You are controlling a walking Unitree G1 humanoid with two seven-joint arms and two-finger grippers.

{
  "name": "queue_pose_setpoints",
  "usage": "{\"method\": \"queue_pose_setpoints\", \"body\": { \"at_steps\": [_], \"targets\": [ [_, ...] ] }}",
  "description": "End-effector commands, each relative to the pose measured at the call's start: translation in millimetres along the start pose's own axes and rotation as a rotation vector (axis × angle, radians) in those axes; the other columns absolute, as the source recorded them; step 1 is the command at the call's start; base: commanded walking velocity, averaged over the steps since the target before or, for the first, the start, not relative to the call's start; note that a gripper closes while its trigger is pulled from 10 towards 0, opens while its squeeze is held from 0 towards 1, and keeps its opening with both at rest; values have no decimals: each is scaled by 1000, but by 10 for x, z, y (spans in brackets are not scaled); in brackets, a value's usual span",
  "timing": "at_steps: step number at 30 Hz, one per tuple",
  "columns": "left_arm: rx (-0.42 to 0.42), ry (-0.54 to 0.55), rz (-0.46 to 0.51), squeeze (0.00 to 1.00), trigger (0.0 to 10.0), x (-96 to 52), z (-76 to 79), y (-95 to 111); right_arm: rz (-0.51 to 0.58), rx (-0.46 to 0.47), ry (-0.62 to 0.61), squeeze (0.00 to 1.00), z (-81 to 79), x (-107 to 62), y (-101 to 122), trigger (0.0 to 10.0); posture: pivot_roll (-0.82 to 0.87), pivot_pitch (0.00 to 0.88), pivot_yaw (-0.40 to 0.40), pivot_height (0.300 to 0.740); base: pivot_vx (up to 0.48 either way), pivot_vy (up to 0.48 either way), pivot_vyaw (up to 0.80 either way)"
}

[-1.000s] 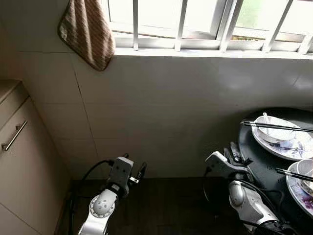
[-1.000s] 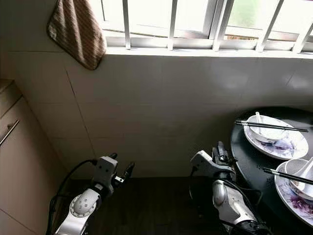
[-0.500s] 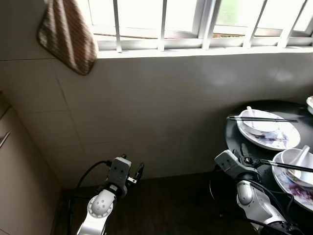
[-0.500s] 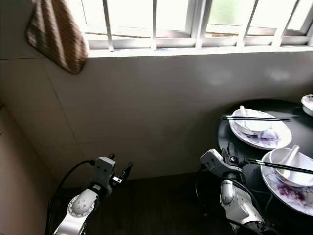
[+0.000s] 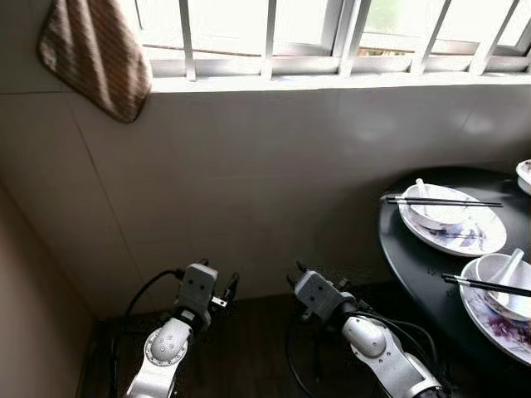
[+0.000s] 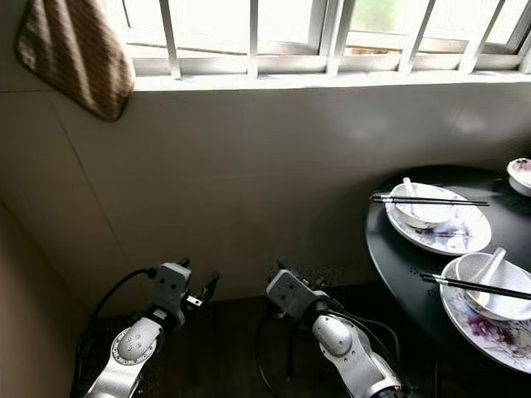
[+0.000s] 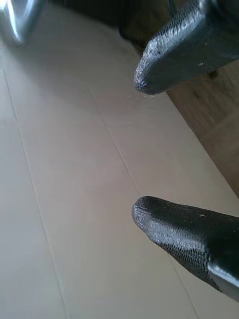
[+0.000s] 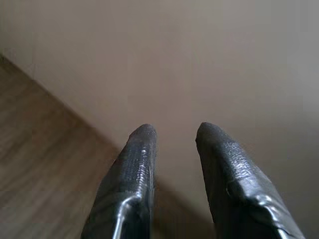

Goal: Kitchen organization

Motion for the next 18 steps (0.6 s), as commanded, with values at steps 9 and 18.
{"method": "queue_pose_setpoints", "body": {
  "at_steps": [9,18],
  "targets": [
    [-8,-14,-1,0,10000,24,36,6,3,32,-30,1000,181,-31,-15,10000,-47,0,-46,740,0,0,-356],
    [-8,-19,-2,0,10000,35,37,11,40,-71,-6,1000,121,-27,62,10000,-48,0,-45,740,0,0,-89]
  ]
}}
Point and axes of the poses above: a point about 5 cm out from each wrist's last joint towards the gripper, its own x axis pointing out of the wrist towards the gripper, its own y axis along the axis of the wrist's last joint, z = x × y, the point moved 1 cm from there along x, pointing out of the wrist towards the gripper, and after that the axes turned 5 degrees about -x, right-handed, at the moved point
